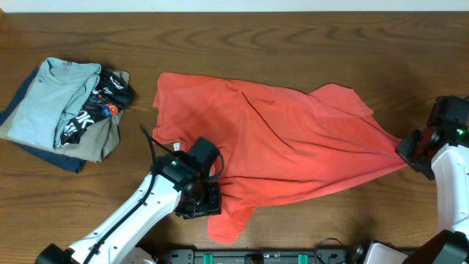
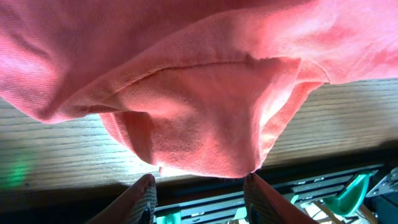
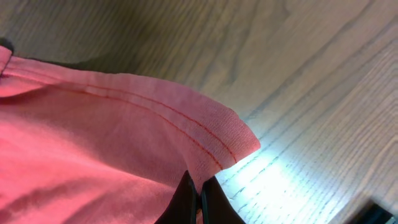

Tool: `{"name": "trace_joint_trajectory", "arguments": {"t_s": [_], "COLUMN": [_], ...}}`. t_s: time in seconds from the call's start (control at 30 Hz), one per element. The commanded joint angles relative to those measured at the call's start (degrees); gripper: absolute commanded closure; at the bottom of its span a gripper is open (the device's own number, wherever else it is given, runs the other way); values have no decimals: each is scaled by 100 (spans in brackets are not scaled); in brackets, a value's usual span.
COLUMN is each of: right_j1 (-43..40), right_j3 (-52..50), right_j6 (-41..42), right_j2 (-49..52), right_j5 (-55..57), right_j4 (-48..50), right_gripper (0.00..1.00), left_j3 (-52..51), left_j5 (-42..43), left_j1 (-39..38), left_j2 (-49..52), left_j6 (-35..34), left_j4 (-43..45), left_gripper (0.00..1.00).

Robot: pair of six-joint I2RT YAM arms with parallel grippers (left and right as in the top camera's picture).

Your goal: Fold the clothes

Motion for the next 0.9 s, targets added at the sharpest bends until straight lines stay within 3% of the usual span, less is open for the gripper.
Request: {"name": "trace_joint_trajectory", "arguments": {"t_s": [0.0, 0.3, 0.5, 0.7, 0.87], "right_j1": [-98, -98, -96, -96, -98], "right_j3": [46, 46, 46, 46, 46], "right_j6": [-57, -55, -44, -44, -46], "right_j2": [-13, -13, -13, -13, -13], "right_j5": [188, 168, 166, 166, 166], "right_j4": [-11, -2, 7, 2, 2], "right_gripper": [99, 99, 99, 99, 99], "left_j3": [48, -26, -37, -37, -37], "left_j5": [59, 52, -647, -1084, -870], "left_j1": [-4, -398, -839, -927, -933], "left_j2": [-37, -35, 13, 426, 1016], "left_j6": [-186, -597, -1137, -1453, -1451], "left_j4": [-11, 133, 177, 323, 793], "left_gripper": [50, 50, 50, 50, 49]}}
